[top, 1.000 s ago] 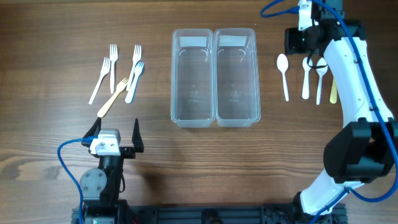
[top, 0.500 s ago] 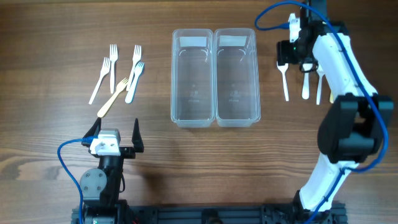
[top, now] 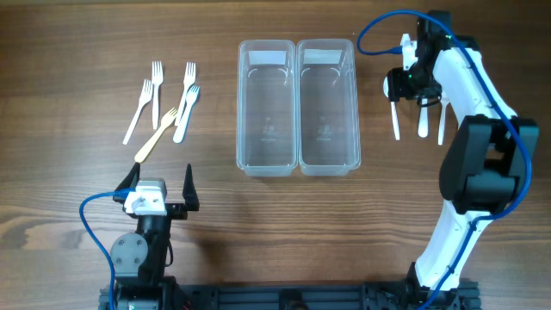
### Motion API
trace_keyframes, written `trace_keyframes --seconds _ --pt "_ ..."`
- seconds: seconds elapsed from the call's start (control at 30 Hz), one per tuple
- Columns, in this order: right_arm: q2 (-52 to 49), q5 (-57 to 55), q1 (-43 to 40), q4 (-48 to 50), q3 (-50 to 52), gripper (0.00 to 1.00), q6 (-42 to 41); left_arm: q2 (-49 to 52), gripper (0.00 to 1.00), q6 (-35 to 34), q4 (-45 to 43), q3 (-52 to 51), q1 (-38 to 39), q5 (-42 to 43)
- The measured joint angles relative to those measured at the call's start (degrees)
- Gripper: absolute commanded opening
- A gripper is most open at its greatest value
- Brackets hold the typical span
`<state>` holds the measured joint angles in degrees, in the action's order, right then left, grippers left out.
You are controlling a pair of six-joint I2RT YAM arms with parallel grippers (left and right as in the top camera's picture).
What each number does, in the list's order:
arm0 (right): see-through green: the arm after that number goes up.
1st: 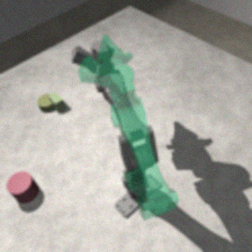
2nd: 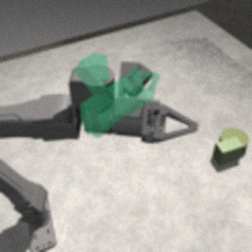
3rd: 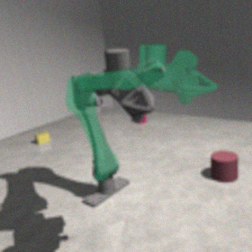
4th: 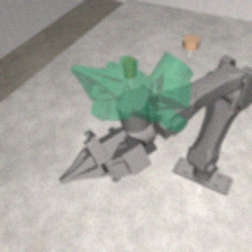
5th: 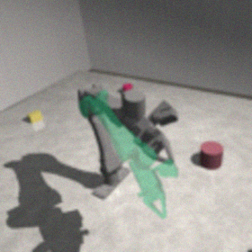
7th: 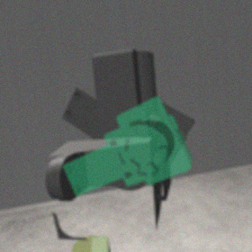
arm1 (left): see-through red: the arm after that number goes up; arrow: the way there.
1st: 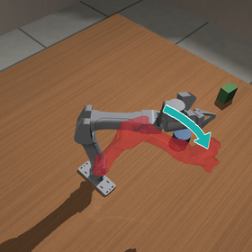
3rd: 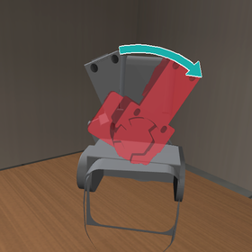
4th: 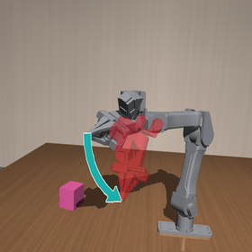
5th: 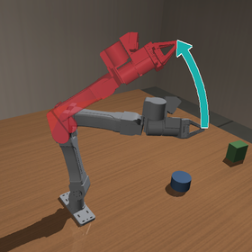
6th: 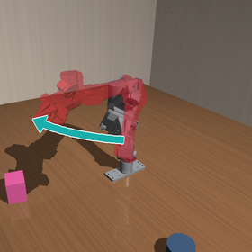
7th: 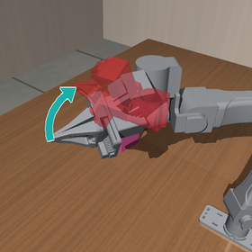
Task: Pack container
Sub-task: 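Move the right gripper over the leftmost white spoon and grasp it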
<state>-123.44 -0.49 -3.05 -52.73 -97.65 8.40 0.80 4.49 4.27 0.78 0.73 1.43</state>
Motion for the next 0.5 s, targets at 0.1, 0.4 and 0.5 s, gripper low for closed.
trace_keyframes --seconds 0.1,0.4,0.5 --pt "-0.52 0.00 0.00 0.02 0.07 0.61 1.38 0.00 1.00 0.00 0.00 0.00 0.00 0.00" --pt "-1.42 0.00 0.00 0.00 0.11 0.60 2.43 0.00 1.00 0.00 0.00 0.00 0.00 0.00" --pt "-2.49 0.00 0.00 -0.11 0.11 0.57 2.43 0.00 1.00 -0.02 0.00 0.00 0.00 0.00"
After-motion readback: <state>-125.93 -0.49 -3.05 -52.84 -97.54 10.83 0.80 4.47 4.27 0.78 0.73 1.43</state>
